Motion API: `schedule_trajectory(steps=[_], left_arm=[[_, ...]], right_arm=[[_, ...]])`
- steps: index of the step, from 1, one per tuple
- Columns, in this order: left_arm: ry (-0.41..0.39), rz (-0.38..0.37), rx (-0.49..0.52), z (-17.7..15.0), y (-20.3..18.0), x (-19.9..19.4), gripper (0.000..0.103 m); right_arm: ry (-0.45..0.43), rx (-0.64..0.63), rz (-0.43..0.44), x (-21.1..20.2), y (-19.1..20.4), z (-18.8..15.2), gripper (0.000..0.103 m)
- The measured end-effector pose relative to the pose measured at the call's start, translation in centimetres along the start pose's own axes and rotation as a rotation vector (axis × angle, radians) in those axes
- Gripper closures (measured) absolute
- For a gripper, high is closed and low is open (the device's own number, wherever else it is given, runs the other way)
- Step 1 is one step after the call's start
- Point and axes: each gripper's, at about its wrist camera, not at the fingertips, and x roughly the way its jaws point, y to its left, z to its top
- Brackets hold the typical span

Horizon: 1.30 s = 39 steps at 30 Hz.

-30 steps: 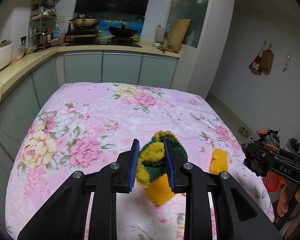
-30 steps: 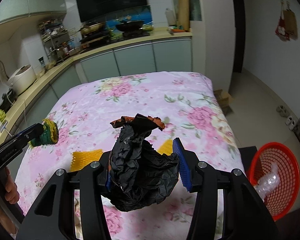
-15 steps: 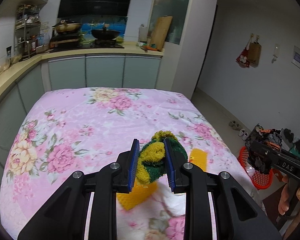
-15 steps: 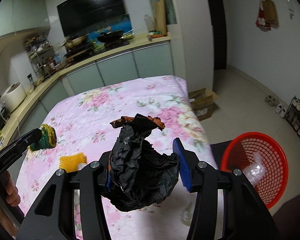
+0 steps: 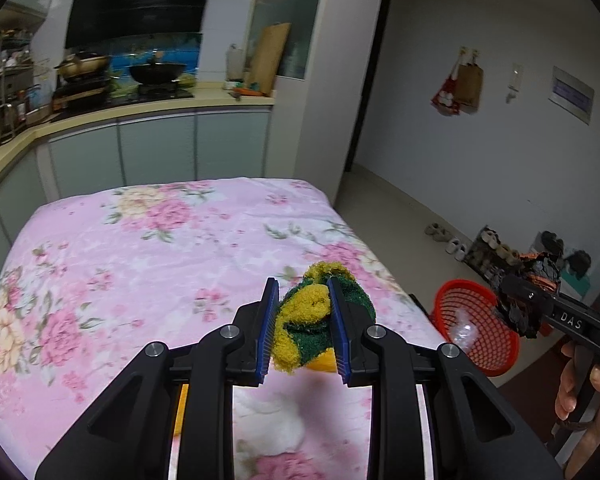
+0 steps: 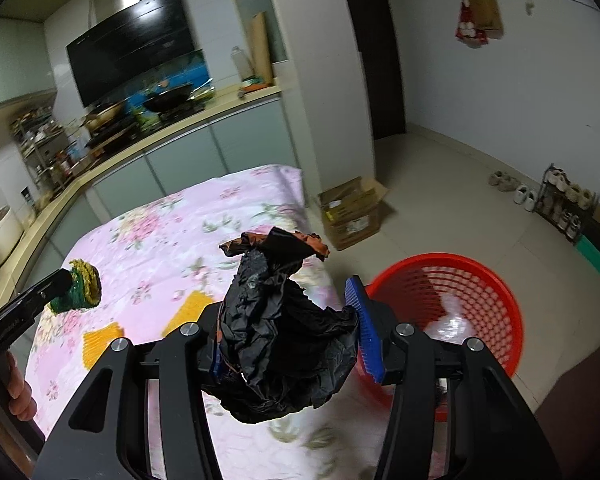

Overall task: Collect trash
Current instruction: 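Carry the scrubber and black cloth over the red basket with both grippers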

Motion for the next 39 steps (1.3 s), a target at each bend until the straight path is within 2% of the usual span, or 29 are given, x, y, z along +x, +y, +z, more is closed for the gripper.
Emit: schedule_trajectory(steps=[6,13,20,28,39], left_arm=[[0.028,-0.071,0.034,0.3,-2.9,1.8,0.079],[0.072,-0.178,0.083,1.2,-8.1,4.4,0.079],[0.13,-0.25,0.143,0.9,-13.7,7.7,0.079],[0.206,-0.273,0.192,-0.1,-18.3,11.7,0.079],[0.329,-0.27,0.229,-1.9,-22.4,17.6,0.079]], right_arm=[[-0.017,0.046,-0.056,-1.1,-3.3,0.1,0.054],[-0.037,0.094,-0.136,-2.2,-6.9,0.2,0.054],[-0.032,0.14,-0.213,-2.6,-10.7,-0.1,0.054],[0.009,0.183,-0.272,-1.4,-14.0,-0.8,0.054],[0.076,0.217,-0.29,0.8,-17.1,-1.4,0.053]])
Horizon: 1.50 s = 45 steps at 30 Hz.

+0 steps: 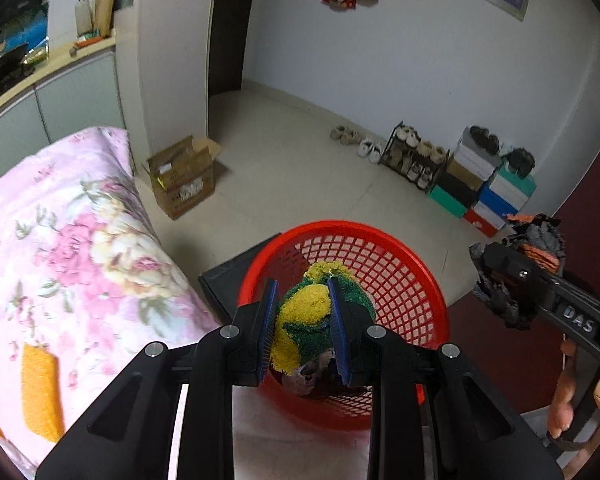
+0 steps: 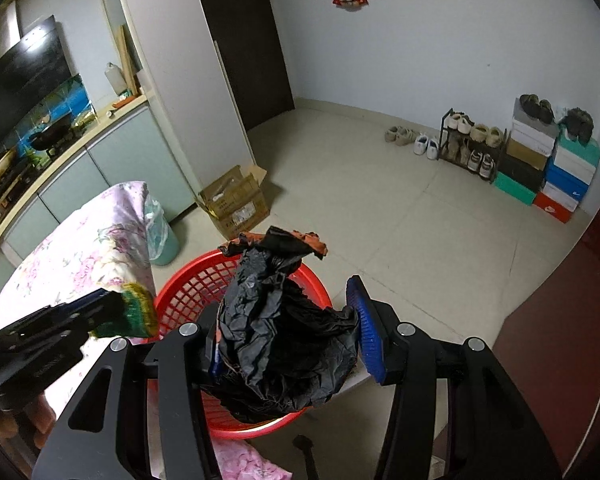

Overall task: Collect trash
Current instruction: 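Carry the scrubber and black cloth over the red basket with both grippers, then open both grippers to drop the scrubber and cloth into the basket, then move both grippers back over the bed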

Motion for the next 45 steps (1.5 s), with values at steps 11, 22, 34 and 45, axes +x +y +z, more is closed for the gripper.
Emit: schedule_trajectory(steps=[11,22,34,45], left_arm=[[0.08,0.013,0.024,-0.5,-1.5,4.1,0.079],[0.092,0.045,-0.004,0.2,-0.7,5.3,0.074],[-0.001,0.095,-0.058,0.8,1.2,1.3,0.022],[-0.101,0.161,-0.072,-0.5,2.3,-4.4,0.019]], right_arm=[[0.066,-0.002,-0.013,2.8,-0.5,0.0,0.052],[0.083,-0.02,0.017,3.8,0.7,0.7,0.048],[0.058,0.002,0.06,2.1,0.7,0.0,0.028],[0.003,-0.034,0.083,-1.1,2.0,-1.6,0.028]])
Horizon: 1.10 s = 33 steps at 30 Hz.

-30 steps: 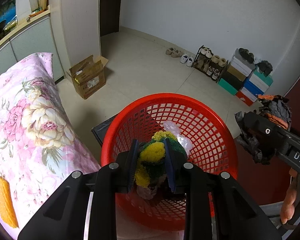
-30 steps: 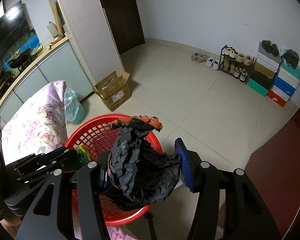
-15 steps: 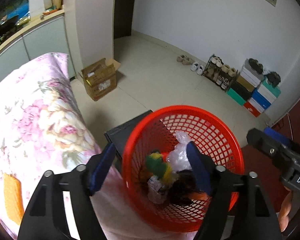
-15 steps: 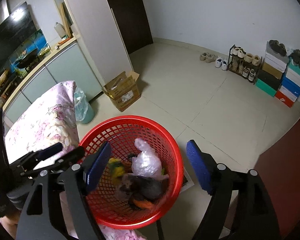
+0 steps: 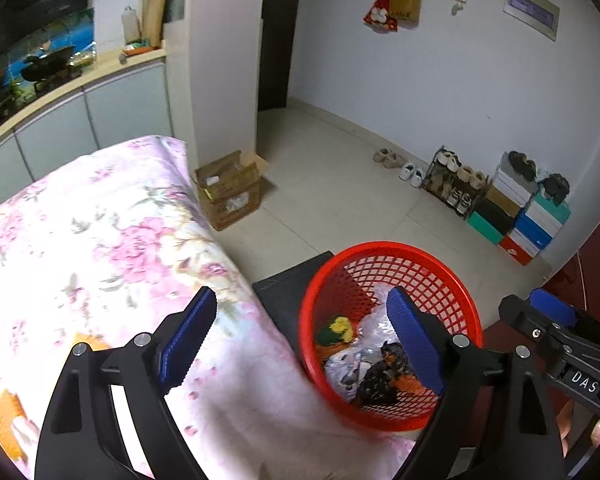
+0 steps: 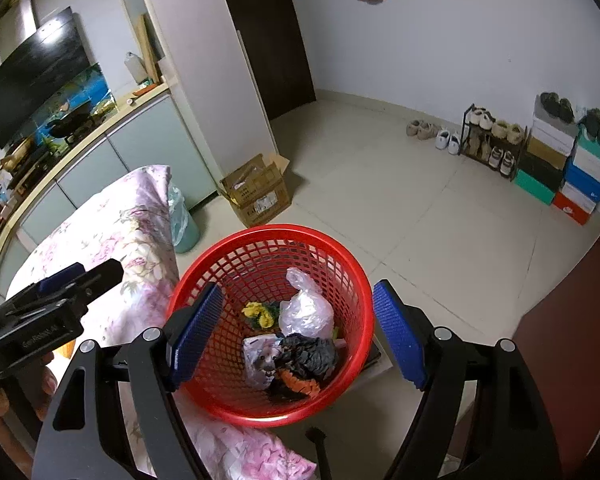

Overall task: Collect trash
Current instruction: 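Move both grippers back over the bed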

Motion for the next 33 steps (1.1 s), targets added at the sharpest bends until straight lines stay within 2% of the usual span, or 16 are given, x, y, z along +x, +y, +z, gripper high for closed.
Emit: schedule_trajectory(steps=[17,19,27,33], left_arm=[[-0.083,0.089,-0.009,-3.3,3.1,-7.5,0.017],[-0.088,0.109,-0.012,-4.1,3.9,-8.3,0.017],[-0.1,0.166,-0.07,-7.1,7.6,-11.3,0.017],[-0.107,0.211,-0.139,-9.2,11.8,-14.1,0.017]], right_arm=[[-0.027,-0.057,0.077,-3.6,4.5,-2.9,0.025],[-0.032,-0.062,0.083,-4.0,5.2,-3.4,0.021],[-0.02,-0.114,0.12,-4.9,8.7,-5.1,0.021],[-0.018,-0.147,0.156,-5.6,11.1,-6.2,0.021]])
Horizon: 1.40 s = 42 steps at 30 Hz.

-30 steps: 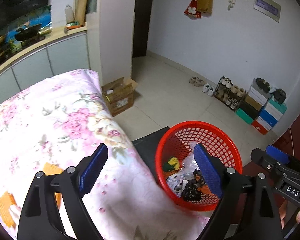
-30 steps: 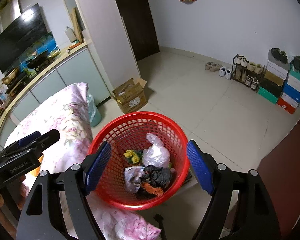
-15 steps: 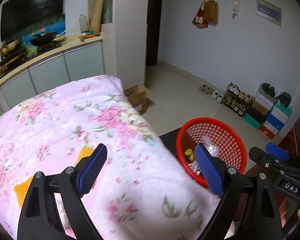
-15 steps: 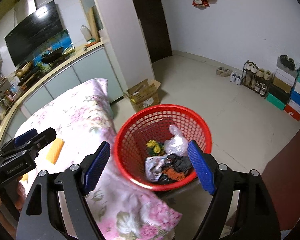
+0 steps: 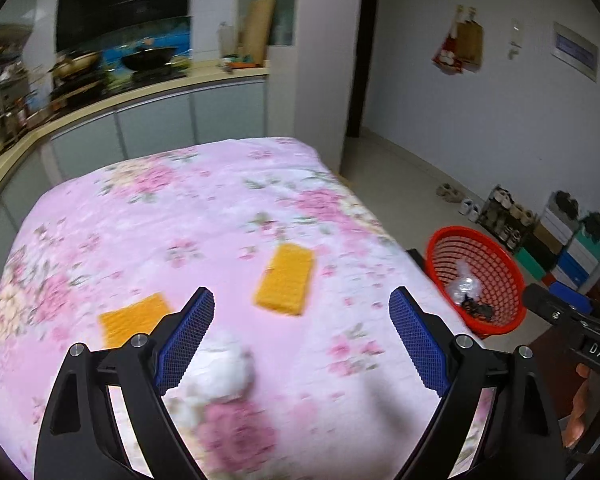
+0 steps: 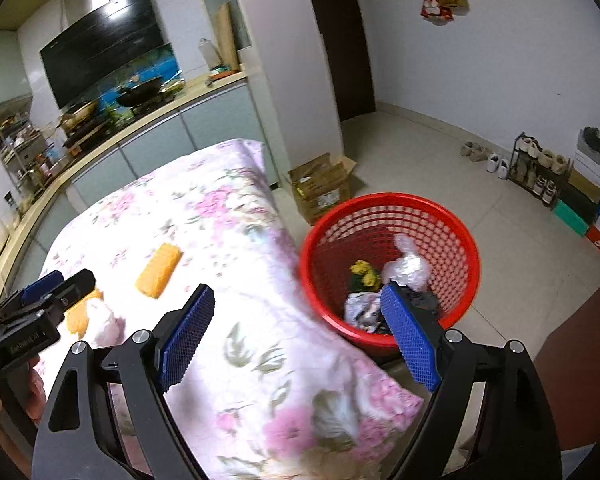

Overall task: Collect trash
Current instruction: 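Move both grippers back over the bed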

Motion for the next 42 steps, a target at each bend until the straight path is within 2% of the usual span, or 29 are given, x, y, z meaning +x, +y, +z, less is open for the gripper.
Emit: schedule_trajectory(steps=[5,10,18,22,31,37,42], left_arm=[[0.021,0.04,-0.1,-0.1,5.8,-1.9,0.017],[0.002,0.11,-0.208,-0.8,11.9,-4.3,0.017],[-0.004,0.195,-0.309,-2.8,18.0,-7.0,0.017],[0.017,0.205,-0.306,-3.9,18.5,-6.8,0.017],[0.07,0.175,-0.306,-6.2,18.2,-5.7,0.017],[0.115,0.128,-0.297,-7.7,16.4,-4.3,0.017],[0.162,0.104,-0.252,-9.3,14.0,-2.1,0.017]], right_arm=[[0.011,-0.024,0.026,0.2,1.7,-0.4,0.02],[0.039,-0.044,0.054,1.1,3.1,-1.0,0.02],[0.071,-0.076,0.09,2.1,5.4,-1.5,0.02],[0.079,-0.085,0.099,2.5,6.1,-1.3,0.02],[0.085,-0.104,0.1,3.0,6.7,-0.8,0.02],[0.097,-0.103,0.098,3.6,6.7,-0.6,0.02],[0.106,-0.119,0.096,4.3,7.1,-0.5,0.02]])
